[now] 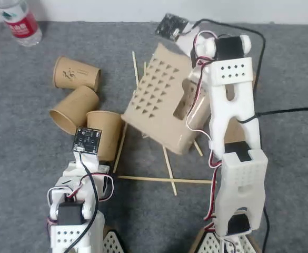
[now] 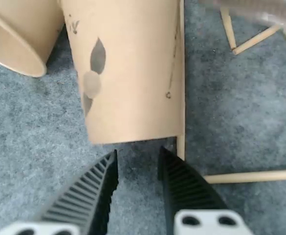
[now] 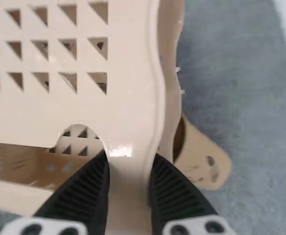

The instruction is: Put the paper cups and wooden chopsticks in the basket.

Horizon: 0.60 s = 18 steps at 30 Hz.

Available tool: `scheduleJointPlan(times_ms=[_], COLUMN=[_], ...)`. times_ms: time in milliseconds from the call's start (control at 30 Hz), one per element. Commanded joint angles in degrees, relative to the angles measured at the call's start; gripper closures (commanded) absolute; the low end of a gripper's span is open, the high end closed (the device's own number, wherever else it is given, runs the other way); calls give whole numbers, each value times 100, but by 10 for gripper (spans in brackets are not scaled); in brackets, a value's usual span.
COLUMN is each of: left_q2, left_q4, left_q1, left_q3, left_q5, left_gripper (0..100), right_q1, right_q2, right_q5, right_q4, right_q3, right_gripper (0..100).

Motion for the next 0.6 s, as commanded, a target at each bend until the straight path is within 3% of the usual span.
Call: scheduleJointPlan(times_ms=[0, 333, 567], left_q2=[-70, -70, -70], left_q4=[-9, -9, -9], left_q1=[18, 18, 18], left_q3=[-31, -31, -31], left_q5=[-53, -53, -53], left_gripper=[870, 870, 870], right_q1=[-66, -347, -549], right_q2=[-163, -251, -1112], right_q5=[-255, -730, -993], right_q4=[145, 224, 224], right_q3=[-607, -1758, -1785], right_gripper=[991, 991, 991])
